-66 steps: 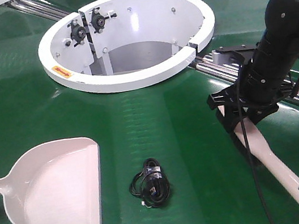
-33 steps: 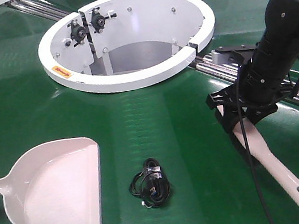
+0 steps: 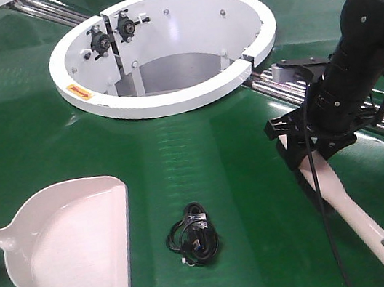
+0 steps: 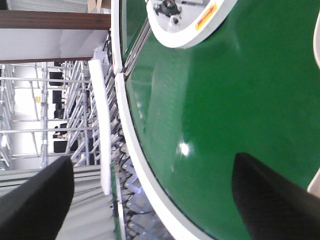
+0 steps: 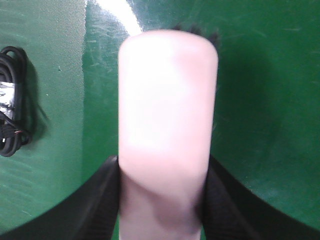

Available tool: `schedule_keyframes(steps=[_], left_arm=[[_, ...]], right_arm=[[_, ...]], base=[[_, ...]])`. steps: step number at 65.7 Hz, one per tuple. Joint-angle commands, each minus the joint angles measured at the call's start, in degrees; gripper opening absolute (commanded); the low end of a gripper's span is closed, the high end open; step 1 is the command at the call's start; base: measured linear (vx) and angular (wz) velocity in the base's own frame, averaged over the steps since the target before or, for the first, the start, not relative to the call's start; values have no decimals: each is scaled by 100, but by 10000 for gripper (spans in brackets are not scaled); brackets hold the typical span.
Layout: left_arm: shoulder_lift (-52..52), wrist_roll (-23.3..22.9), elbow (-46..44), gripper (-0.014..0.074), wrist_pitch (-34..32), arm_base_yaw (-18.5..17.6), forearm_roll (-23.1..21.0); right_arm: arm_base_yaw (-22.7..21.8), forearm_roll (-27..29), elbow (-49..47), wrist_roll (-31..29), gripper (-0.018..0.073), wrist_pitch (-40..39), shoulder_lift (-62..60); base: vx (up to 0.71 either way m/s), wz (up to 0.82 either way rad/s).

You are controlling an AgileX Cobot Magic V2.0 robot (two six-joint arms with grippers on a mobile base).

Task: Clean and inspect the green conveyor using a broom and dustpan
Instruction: 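Reach the left gripper toward the pink dustpan handle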

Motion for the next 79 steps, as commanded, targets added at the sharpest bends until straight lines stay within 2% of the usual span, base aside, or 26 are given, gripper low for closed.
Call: schedule_keyframes(steps=[1,11,19,24,30,40,56,70,79], left_arm=[[44,41,-189,594,-91,-39,115],[439,1,-201,594,674,-39,379],[946,-4,-333,594,1522,-44,396],[1329,-118,-482,594,2016,-44,426],[1812,-406,-760,594,2664,-44,645],[2733,-542,-1357,594,3750,-44,1005],[3650,-647,-1958,594,3793,-39,1083],[4166,-647,-2121,594,3793,-26,1584],[4308,-647,-2121,594,3793,31,1757]], right_arm=[[-26,86,-158,-7,-5,334,-286],[-26,86,-158,-7,-5,334,-286],[-26,86,-158,-7,-5,334,-286],[-26,86,-158,-7,-5,334,-286],[-26,86,-158,-7,-5,334,-286],[-26,86,-158,-7,-5,326,-286],[-26,86,-158,-7,-5,314,-286],[-26,86,-158,-13,-5,322,-286],[-26,86,-158,-13,-5,322,-286]], base=[[0,0],[0,0],[0,0],[0,0],[0,0],[0,0],[0,0],[0,0],[0,0]])
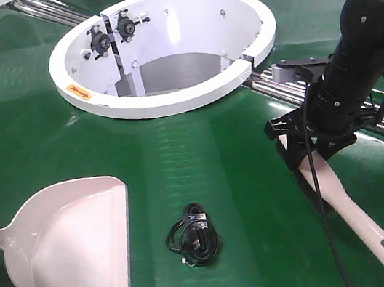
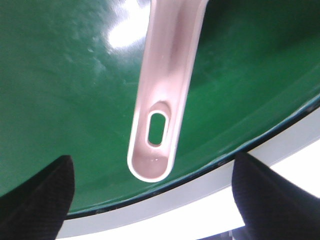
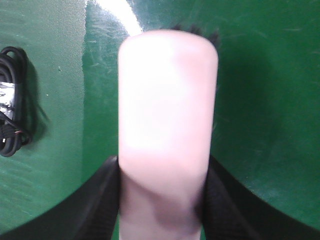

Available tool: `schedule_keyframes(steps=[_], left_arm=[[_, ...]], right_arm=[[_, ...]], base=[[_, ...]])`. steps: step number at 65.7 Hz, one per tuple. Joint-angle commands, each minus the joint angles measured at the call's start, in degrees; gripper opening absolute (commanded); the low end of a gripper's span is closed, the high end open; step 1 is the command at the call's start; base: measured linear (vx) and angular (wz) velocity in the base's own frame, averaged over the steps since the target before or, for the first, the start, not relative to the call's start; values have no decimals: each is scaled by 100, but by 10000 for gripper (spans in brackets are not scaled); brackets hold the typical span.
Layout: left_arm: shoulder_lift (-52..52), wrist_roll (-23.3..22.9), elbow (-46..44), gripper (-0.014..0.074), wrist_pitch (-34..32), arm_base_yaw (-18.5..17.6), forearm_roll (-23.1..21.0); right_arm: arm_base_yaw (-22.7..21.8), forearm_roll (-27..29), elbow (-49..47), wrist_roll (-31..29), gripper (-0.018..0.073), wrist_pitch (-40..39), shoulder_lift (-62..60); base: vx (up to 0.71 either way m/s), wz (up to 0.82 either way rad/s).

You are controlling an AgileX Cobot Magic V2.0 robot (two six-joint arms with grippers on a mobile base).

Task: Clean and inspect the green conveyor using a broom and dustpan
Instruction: 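Reach the left gripper toward the pink dustpan handle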

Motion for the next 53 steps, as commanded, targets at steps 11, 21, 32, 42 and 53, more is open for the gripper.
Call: schedule_keyframes(steps=[11,21,32,42,53], left_arm=[[19,-51,-160,594,102,129,241],[184,-51,-160,594,80,185,365],[367,-51,-160,594,48,192,346],[471,-56,-160,594,12,192,329],[584,-144,-160,588,-117,192,190]], right_arm=[[-26,97,-158,-13,-5,315,-286],[-26,107,-158,-13,-5,322,-286],[-26,101,-158,-13,-5,322,-286],[-26,102,-158,-13,-5,317,-286],[-26,102,-158,-13,-5,317,-286]], base=[[0,0],[0,0],[0,0],[0,0],[0,0]])
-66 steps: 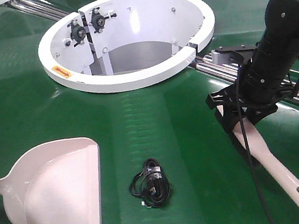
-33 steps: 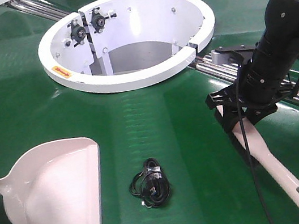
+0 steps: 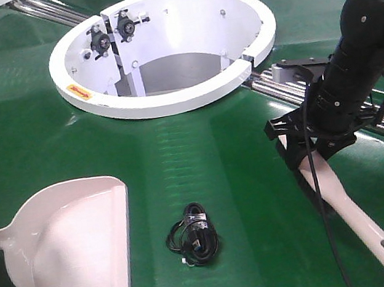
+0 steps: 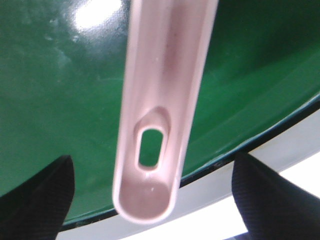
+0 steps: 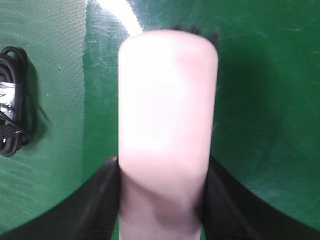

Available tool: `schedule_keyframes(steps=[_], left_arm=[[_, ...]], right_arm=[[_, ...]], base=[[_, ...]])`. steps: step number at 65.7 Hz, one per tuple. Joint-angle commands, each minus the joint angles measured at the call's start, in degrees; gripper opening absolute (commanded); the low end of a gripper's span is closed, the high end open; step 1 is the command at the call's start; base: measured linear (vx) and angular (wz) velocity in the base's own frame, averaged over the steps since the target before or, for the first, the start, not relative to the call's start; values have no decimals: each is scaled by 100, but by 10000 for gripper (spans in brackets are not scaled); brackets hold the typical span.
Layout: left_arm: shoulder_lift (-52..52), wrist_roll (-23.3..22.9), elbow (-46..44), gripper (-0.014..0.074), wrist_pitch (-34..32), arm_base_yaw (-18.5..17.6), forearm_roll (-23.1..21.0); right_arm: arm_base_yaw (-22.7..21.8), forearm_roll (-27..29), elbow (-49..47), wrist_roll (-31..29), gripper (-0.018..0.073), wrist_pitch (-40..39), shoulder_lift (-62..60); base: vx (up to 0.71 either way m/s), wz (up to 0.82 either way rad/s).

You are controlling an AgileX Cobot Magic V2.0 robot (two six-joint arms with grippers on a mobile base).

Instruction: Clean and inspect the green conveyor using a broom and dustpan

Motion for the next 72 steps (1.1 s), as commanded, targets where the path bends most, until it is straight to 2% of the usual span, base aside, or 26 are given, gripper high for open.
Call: schedule_keyframes(steps=[1,11,20,44,61,72], left_arm=[[-139,-163,-161,586,-117,19,-56],[-38,-468,-161,532,-210,19,-184],[-30,-484,-161,431,-207,19,-164],[-35,-373,-161,-20,-150,19,106],[-58,-164,-290,-25,128,-71,412],[-157,-146,-618,-25,128,-264,552]], right_arm=[[-26,97,-158,-13,-5,317,-286],[-26,97,-158,-13,-5,317,-286],[-26,98,-158,-8,-5,327,-286],[-26,98,-158,-8,-5,318,-286],[-26,98,-158,-8,-5,318,-286],[-26,98,-158,-8,-5,318,-286]], base=[[0,0],[0,0],[0,0],[0,0],[0,0],[0,0]])
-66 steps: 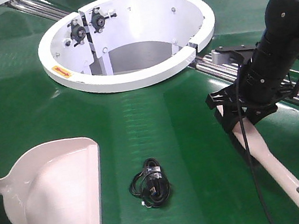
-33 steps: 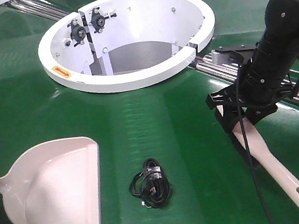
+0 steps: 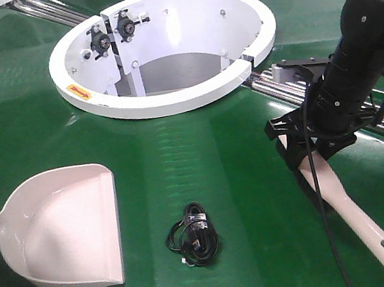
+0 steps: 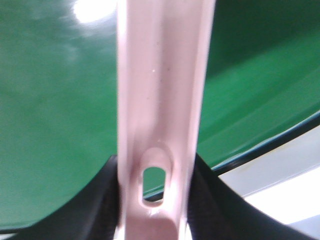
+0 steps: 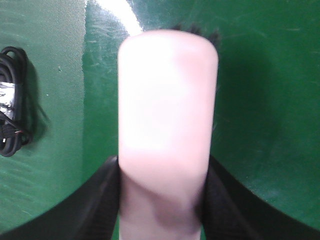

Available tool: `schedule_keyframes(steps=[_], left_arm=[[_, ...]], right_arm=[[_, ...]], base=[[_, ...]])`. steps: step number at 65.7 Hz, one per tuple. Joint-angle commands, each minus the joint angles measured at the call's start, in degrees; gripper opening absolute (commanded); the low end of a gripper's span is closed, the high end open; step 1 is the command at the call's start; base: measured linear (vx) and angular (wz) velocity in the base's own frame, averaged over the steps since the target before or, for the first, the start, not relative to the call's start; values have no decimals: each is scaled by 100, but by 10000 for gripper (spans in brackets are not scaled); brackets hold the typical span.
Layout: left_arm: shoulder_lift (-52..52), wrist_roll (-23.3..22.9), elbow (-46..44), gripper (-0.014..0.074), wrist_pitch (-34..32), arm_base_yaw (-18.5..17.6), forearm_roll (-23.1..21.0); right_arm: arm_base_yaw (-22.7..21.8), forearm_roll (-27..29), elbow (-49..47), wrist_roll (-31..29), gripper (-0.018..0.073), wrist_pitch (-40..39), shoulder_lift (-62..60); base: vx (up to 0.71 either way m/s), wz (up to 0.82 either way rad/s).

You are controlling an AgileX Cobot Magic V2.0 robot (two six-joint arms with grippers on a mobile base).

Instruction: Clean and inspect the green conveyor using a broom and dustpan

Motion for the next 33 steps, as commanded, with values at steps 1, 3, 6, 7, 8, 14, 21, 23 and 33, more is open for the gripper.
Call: schedule_keyframes(steps=[1,3,6,7,8,14,21,23,33], left_arm=[[-357,13,-365,-25,194,-152,257],[-357,13,-416,-25,194,-179,258],[-357,13,-487,-25,194,-255,266],[-357,13,-501,-25,194,-276,266],[-357,13,-516,-25,194,-288,266],[-357,13,-546,-25,194,-435,266],[-357,-43,-546,-25,194,-559,266],[-357,-70,-546,-25,194,-597,266],[-346,-212,-546,-25,194,-764,203]], right_arm=[[-26,98,-158,-8,-5,323,-286],[-26,98,-158,-8,-5,323,-286],[-26,98,-158,-8,-5,323,-286],[-26,98,-158,-8,-5,323,-286],[-26,98,-158,-8,-5,323,-286],[-26,98,-158,-8,-5,323,-286],[-26,98,-158,-8,-5,323,-286],[-26,98,-158,-8,-5,323,-286],[-26,98,-158,-8,-5,323,-286]], base=[[0,0],[0,0],[0,0],[0,0],[0,0],[0,0],[0,0],[0,0],[0,0]])
